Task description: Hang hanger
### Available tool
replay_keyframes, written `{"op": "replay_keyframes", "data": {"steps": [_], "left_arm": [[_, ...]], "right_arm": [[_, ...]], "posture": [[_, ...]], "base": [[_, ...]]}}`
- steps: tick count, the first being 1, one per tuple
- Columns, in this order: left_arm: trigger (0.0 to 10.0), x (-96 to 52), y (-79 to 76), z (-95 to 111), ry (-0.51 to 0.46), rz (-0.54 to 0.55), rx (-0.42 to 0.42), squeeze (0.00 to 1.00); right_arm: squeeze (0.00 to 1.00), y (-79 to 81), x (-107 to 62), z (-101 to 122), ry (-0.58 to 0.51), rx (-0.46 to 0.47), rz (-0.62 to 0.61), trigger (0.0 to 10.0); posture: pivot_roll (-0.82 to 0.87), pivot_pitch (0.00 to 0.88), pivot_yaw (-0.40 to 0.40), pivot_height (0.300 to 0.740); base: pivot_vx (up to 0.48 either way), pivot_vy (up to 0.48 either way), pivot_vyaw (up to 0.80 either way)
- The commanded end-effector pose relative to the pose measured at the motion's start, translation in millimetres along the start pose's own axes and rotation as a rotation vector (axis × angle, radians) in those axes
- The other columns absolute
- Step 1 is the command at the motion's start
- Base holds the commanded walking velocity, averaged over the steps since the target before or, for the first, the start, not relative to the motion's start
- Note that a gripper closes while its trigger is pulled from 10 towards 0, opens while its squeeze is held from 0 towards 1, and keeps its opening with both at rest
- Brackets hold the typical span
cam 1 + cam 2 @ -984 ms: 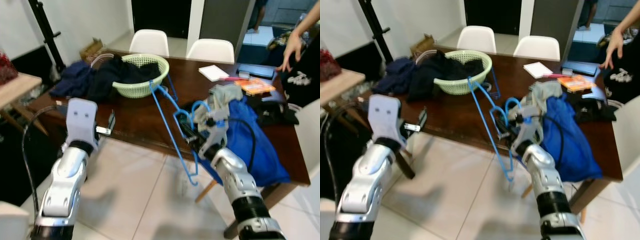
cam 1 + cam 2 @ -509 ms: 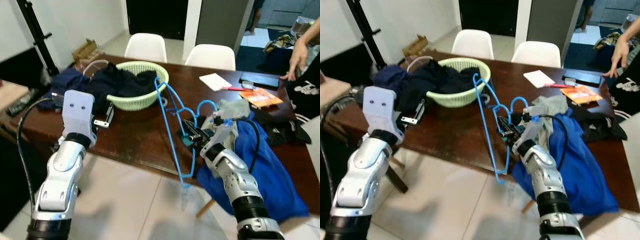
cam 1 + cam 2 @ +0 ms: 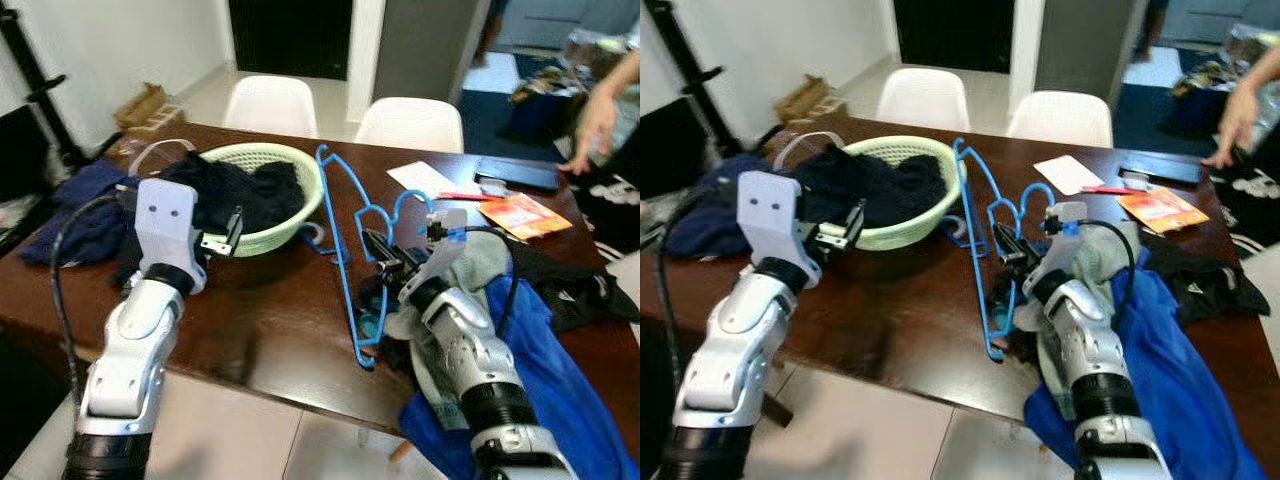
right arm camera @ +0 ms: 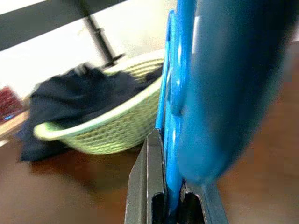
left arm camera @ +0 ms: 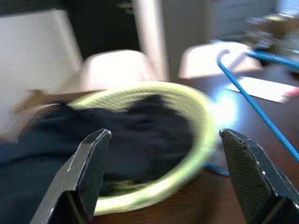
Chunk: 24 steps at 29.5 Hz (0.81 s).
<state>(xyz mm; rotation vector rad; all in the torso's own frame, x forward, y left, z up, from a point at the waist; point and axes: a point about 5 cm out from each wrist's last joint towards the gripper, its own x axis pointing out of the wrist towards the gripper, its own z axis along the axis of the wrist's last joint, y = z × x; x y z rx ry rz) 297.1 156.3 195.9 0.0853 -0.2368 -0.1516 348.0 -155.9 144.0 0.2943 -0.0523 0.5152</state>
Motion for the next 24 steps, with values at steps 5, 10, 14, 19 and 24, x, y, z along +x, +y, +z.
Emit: {"op": "replay_keyframes", "data": {"steps": [5, 10, 14, 19, 24], "left_arm": [[10.0, -21.5, -8.8, -42.0, 0.151, 0.034, -0.006, 0.0], [10.0, -29.1, -9.2, -54.1, 0.194, 0.067, -0.025, 0.0], [10.0, -28.0, -9.6, -56.4, 0.19, 0.062, -0.062, 0.0], [10.0, -28.1, -9.1, -59.5, 0.194, 0.066, -0.087, 0.0], [10.0, -26.3, -7.4, -62.9, 0.201, 0.068, -0.097, 0.0]], "right_arm": [[0.0, -5.1, -6.9, -7.5, 0.034, -0.011, -0.015, 10.0], [0.0, -4.1, -7.8, -9.8, 0.035, -0.014, -0.012, 10.0], [0.0, -5.0, -8.8, -12.5, 0.043, -0.011, -0.014, 10.0], [0.0, -6.0, -9.3, -14.8, 0.05, -0.006, -0.016, 10.0], [0.0, -5.4, -7.2, -17.3, 0.058, -0.002, -0.013, 10.0]], "posture": [[-0.01, 0.01, 0.016, 0.74], [-0.01, 0.0, 0.028, 0.74], [-0.04, 0.0, 0.027, 0.74], [-0.05, 0.0, 0.037, 0.74], [-0.05, 0.0, 0.037, 0.74]], "base": [[0.0, 0.0, 0.0], [0.0, 0.0, 0.0], [0.0, 0.0, 0.0], [0.0, 0.0, 0.0], [0.0, 0.0, 0.0]]}}
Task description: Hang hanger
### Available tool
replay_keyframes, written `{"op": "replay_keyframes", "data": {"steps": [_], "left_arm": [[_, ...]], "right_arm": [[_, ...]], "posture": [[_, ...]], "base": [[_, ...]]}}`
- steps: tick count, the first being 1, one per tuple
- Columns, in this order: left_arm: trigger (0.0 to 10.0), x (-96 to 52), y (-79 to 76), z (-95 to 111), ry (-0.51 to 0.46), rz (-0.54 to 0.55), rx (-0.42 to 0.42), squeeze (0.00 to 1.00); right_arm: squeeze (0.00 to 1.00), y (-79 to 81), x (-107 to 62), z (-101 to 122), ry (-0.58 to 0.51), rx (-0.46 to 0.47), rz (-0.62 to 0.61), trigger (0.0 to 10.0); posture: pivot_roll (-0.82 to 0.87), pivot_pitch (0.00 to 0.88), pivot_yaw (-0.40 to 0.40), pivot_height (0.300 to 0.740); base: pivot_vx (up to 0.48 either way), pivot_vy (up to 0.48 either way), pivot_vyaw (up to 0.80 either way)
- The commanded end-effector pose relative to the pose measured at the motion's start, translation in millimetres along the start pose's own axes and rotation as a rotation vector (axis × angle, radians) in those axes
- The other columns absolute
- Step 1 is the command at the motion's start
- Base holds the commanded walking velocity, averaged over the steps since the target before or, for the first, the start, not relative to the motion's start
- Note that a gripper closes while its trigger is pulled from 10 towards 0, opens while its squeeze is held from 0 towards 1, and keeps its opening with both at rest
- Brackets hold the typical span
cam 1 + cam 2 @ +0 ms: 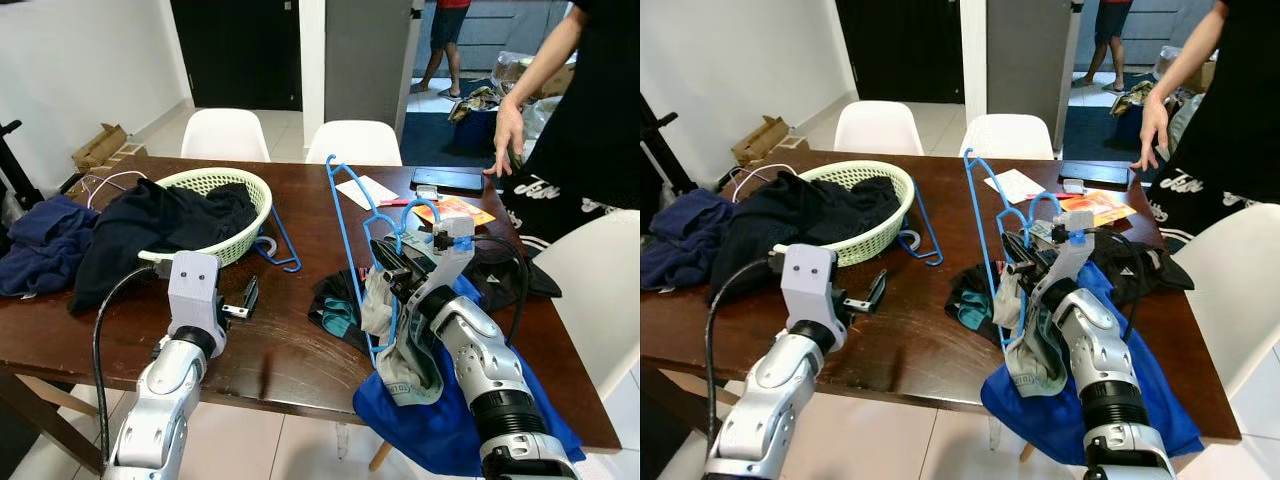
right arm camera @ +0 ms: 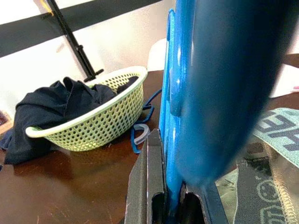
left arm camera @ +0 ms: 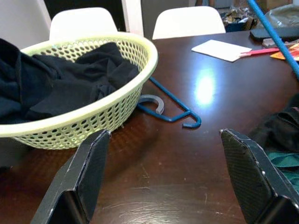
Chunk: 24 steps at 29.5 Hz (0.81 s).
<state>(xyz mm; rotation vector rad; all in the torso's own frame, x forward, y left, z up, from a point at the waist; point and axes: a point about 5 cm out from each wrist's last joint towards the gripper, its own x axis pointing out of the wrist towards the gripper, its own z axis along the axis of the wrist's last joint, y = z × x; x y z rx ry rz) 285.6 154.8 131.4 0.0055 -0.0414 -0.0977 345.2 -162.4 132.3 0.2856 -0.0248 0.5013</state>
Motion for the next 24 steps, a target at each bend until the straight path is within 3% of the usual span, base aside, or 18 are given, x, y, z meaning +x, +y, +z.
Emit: {"op": "replay_keyframes", "data": {"steps": [1, 24], "left_arm": [[10.0, 0.7, 2.1, -3.7, 0.007, 0.014, -0.01, 0.0], [10.0, 2.0, 6.7, 0.5, -0.02, 0.049, 0.013, 0.0]], "right_arm": [[0.0, 2.3, 1.2, -8.3, 0.038, -0.006, 0.01, 10.0], [0.0, 8.2, 5.7, -5.1, 0.024, -0.009, 0.051, 10.0]], "posture": [[-0.06, 0.0, 0.038, 0.74], [0.02, 0.0, 0.034, 0.74]], "base": [[0.0, 0.0, 0.0], [0.0, 0.0, 0.0]]}}
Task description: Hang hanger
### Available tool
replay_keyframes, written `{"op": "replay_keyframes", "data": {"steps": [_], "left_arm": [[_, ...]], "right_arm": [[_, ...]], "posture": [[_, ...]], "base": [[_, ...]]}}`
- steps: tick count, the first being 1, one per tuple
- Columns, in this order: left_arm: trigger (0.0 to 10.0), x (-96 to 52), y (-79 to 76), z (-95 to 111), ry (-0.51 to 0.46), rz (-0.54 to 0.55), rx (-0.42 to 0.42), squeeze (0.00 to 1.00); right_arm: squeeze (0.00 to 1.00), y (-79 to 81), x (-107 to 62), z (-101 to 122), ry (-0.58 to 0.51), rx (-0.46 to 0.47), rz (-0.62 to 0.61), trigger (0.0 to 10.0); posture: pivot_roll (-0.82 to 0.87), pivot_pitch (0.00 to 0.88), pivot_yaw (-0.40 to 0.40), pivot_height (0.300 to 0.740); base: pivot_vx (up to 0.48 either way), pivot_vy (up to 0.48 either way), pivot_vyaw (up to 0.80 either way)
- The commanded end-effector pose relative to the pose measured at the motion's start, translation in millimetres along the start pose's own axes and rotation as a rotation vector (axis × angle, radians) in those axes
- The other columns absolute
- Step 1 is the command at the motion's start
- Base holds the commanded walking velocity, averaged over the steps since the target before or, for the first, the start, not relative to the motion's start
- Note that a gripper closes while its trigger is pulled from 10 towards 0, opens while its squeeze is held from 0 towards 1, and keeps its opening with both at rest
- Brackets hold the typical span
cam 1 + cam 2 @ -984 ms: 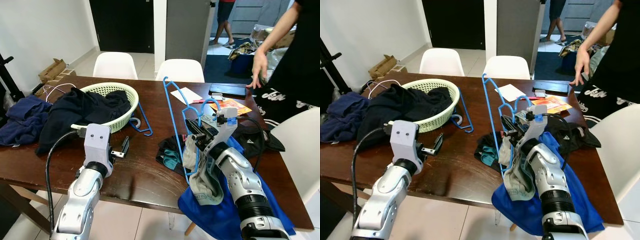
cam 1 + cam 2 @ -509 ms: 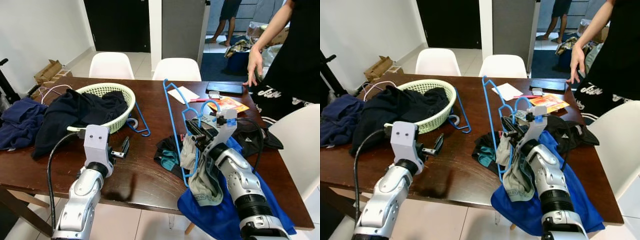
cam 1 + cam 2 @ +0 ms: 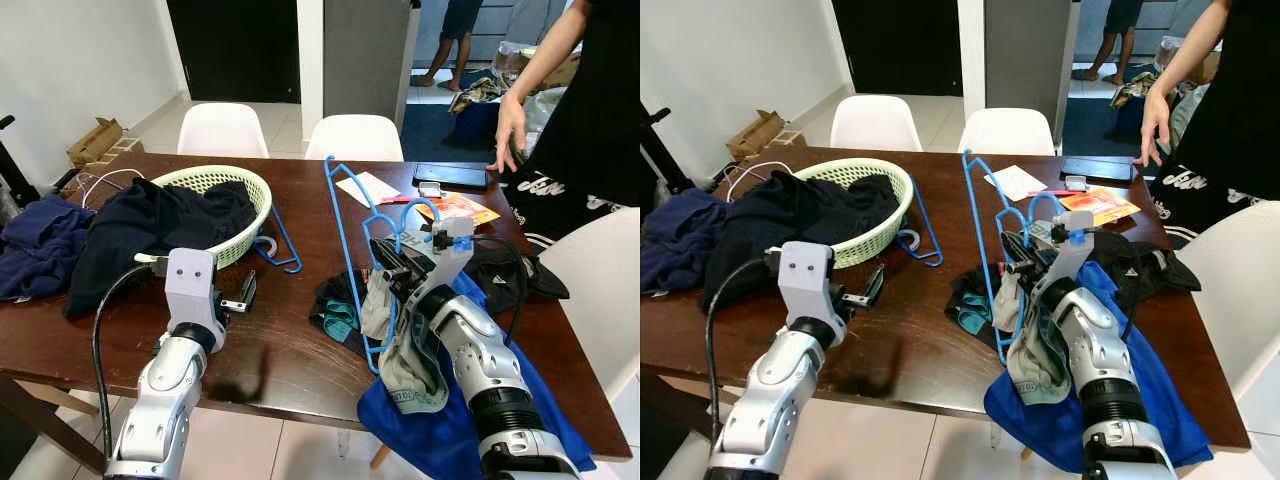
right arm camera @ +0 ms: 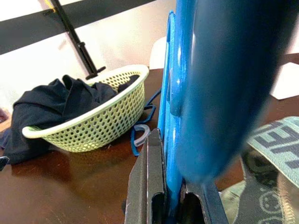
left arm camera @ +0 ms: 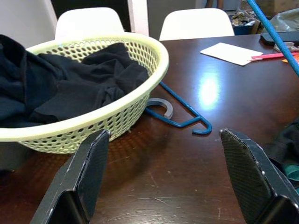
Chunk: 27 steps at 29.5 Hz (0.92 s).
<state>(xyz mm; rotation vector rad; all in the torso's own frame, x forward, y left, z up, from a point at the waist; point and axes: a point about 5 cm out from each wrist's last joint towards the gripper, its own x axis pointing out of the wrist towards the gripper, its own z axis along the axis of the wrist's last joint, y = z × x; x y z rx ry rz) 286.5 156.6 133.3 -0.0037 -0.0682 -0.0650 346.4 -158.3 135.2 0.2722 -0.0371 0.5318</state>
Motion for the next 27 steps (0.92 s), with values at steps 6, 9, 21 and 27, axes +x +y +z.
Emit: {"op": "replay_keyframes", "data": {"steps": [6, 9, 21, 27], "left_arm": [[10.0, -1.8, 6.4, -0.9, 0.008, 0.02, 0.028, 0.0], [10.0, -1.9, 5.8, -1.4, 0.01, 0.019, 0.028, 0.0], [10.0, -0.9, -4.2, -1.7, 0.009, 0.009, 0.017, 0.0], [10.0, -2.0, -4.1, -1.2, 0.005, 0.016, 0.023, 0.0]], "right_arm": [[0.0, 9.6, 3.7, -8.0, 0.031, 0.016, 0.038, 10.0], [0.0, 9.9, 3.4, -8.5, 0.034, 0.019, 0.042, 10.0], [0.0, 6.5, 0.3, -10.0, 0.065, 0.017, 0.06, 10.0], [0.0, 7.6, 0.0, -9.8, 0.056, 0.028, 0.071, 10.0]], "posture": [[0.05, 0.0, 0.012, 0.74], [0.04, 0.0, 0.004, 0.74], [0.04, 0.0, -0.034, 0.74], [0.04, 0.0, -0.037, 0.74]], "base": [[0.0, 0.0, 0.0], [0.0, 0.0, 0.0], [0.0, 0.0, 0.0], [0.0, 0.0, 0.0]]}}
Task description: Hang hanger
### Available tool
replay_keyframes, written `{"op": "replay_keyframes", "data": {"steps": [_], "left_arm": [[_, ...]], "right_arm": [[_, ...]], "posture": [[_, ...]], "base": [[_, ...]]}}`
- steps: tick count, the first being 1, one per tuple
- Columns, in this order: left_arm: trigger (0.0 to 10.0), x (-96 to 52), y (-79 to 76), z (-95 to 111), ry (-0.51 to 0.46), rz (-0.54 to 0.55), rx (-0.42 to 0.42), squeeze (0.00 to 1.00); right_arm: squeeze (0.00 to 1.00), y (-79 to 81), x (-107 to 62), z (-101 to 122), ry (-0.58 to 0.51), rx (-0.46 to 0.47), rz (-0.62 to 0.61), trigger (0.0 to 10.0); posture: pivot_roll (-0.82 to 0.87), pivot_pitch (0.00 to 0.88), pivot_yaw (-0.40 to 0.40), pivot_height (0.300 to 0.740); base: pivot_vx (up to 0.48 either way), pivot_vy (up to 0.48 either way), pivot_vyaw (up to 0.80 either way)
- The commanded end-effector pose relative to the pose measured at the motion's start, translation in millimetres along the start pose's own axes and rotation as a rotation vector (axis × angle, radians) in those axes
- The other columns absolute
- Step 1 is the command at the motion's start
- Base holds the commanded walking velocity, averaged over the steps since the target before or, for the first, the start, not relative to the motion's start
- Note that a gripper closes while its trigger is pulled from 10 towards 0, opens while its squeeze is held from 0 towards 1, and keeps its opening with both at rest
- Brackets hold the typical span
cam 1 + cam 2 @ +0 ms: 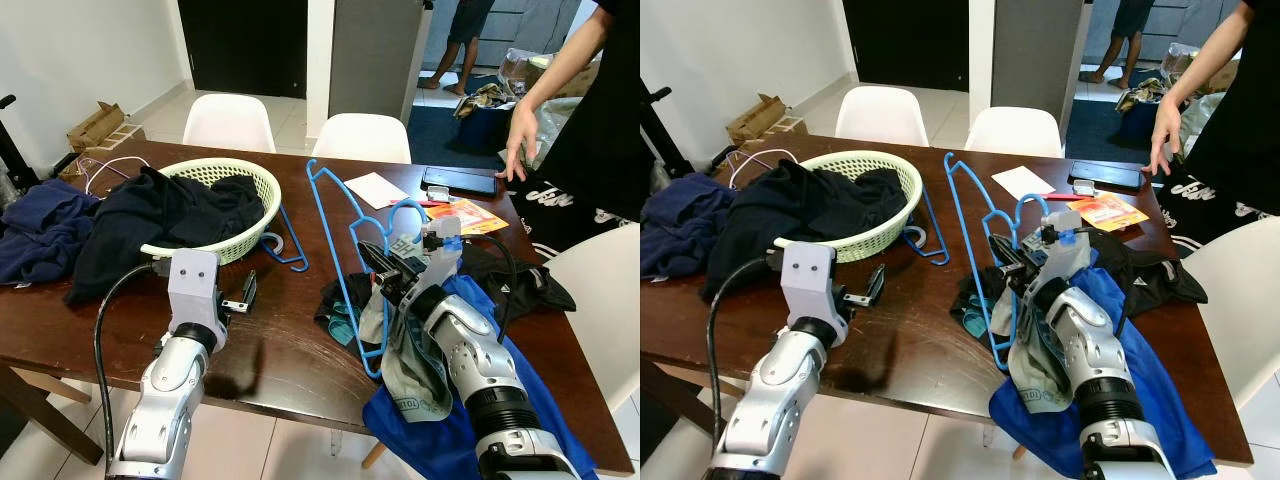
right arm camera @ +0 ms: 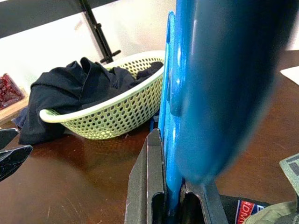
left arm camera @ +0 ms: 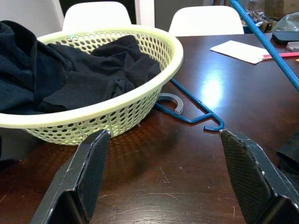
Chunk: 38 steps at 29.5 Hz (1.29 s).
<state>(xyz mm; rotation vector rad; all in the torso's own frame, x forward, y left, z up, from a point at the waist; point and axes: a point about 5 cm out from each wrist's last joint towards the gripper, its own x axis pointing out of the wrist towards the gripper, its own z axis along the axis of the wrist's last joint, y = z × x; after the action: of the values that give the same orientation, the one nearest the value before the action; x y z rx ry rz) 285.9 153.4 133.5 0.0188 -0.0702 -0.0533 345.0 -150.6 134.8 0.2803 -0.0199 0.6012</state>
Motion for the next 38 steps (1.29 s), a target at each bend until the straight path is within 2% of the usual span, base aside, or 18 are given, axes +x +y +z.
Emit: {"op": "replay_keyframes", "data": {"steps": [1, 19, 22, 33, 36, 38], "left_arm": [[10.0, -1.7, -1.1, -1.2, 0.005, 0.009, 0.003, 0.0], [10.0, -0.8, -2.8, 2.8, 0.004, 0.005, 0.006, 0.0], [10.0, 2.2, -0.8, 7.0, -0.001, 0.009, 0.004, 0.0], [10.0, 2.8, 0.4, 8.0, -0.004, 0.019, 0.005, 0.0], [10.0, 2.5, 3.5, 9.3, -0.006, 0.041, 0.021, 0.0], [10.0, 2.8, 12.2, 17.2, -0.032, 0.085, 0.102, 0.0]], "right_arm": [[0.0, 0.5, -2.6, -6.9, 0.03, 0.024, 0.011, 10.0], [0.0, 1.6, -1.5, -3.6, 0.027, 0.023, 0.015, 10.0], [0.0, 1.3, 0.4, 0.2, 0.021, 0.018, 0.004, 10.0], [0.0, 2.4, 1.4, 0.8, 0.019, 0.017, 0.007, 10.0], [0.0, 4.9, 2.3, 0.9, 0.014, 0.022, 0.022, 10.0], [0.0, 7.1, 2.4, 1.4, 0.009, 0.025, 0.033, 10.0]], "posture": [[0.04, 0.004, -0.036, 0.74], [0.02, 0.013, -0.003, 0.74], [0.02, 0.044, 0.012, 0.74], [0.02, 0.044, 0.01, 0.74], [0.03, 0.047, 0.017, 0.74], [0.05, 0.049, 0.016, 0.74]], "base": [[0.0, 0.0, 0.0], [0.0, 0.0, 0.0], [0.0, 0.0, 0.0], [0.0, 0.0, 0.0], [0.0, 0.0, 0.0], [0.0, 0.0, 0.0]]}}
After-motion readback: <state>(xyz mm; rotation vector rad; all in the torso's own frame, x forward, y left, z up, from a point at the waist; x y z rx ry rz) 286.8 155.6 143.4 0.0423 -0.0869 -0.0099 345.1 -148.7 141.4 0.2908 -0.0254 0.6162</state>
